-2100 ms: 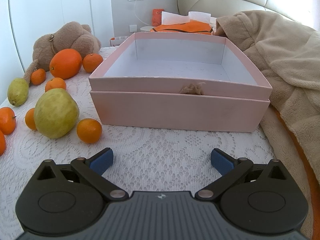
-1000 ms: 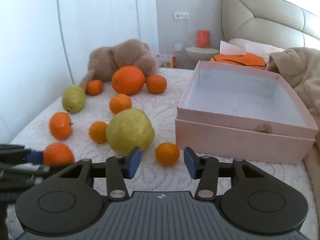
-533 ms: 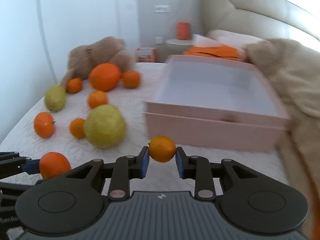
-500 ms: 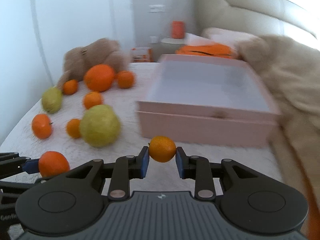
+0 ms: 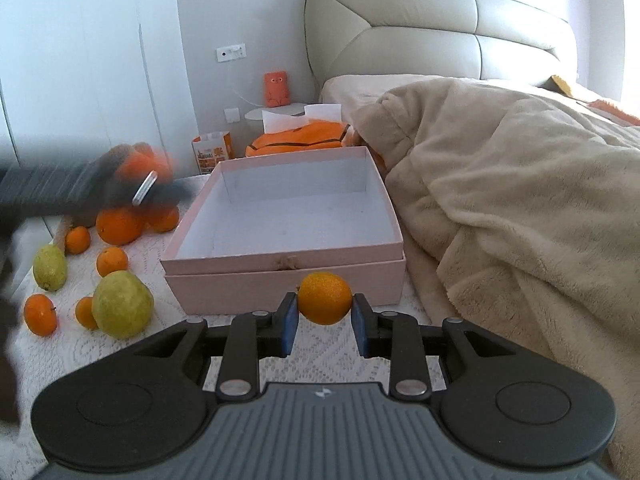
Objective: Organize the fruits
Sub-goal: 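Carry the orange into the pink box and open the left tool while the right tool drops the mandarin in, then grasp the green pomelo on the lace with the right tool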
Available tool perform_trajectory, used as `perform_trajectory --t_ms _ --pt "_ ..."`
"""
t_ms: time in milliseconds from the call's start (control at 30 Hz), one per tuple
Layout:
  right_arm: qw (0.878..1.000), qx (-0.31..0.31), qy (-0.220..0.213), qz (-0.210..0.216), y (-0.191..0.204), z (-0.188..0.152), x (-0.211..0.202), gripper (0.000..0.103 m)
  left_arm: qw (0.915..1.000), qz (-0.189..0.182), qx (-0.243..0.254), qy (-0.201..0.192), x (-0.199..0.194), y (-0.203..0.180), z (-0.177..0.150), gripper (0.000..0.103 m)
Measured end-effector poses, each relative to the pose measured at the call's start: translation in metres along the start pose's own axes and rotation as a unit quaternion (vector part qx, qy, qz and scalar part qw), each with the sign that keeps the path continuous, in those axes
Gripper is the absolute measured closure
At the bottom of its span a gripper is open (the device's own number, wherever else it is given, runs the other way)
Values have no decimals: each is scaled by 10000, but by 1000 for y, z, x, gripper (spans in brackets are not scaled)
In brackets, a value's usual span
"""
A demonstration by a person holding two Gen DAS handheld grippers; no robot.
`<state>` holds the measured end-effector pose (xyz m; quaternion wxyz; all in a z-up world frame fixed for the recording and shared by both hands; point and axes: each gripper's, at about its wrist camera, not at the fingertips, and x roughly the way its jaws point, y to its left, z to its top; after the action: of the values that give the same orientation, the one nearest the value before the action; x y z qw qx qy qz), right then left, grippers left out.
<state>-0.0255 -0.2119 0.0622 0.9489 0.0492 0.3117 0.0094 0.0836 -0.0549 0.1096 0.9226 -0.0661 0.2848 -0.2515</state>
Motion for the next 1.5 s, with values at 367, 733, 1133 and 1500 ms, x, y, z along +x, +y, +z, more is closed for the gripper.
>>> perform_trajectory --t_ms 367,733,1133,1500 --pt "9999 -53 -144 10 -1 0 -7 75 9981 132 -343 -494 -1 27 -14 53" --pt "9985 -47 -405 369 21 83 4 75 9924 665 -867 -569 -67 65 -56 53" --pt "9966 -423 -44 701 34 110 38 50 9792 1673 -914 -699 -129 106 -94 53" --pt "9797 -1033 488 1644 120 29 39 46 9585 2293 -1600 -555 -153 154 -120 53"
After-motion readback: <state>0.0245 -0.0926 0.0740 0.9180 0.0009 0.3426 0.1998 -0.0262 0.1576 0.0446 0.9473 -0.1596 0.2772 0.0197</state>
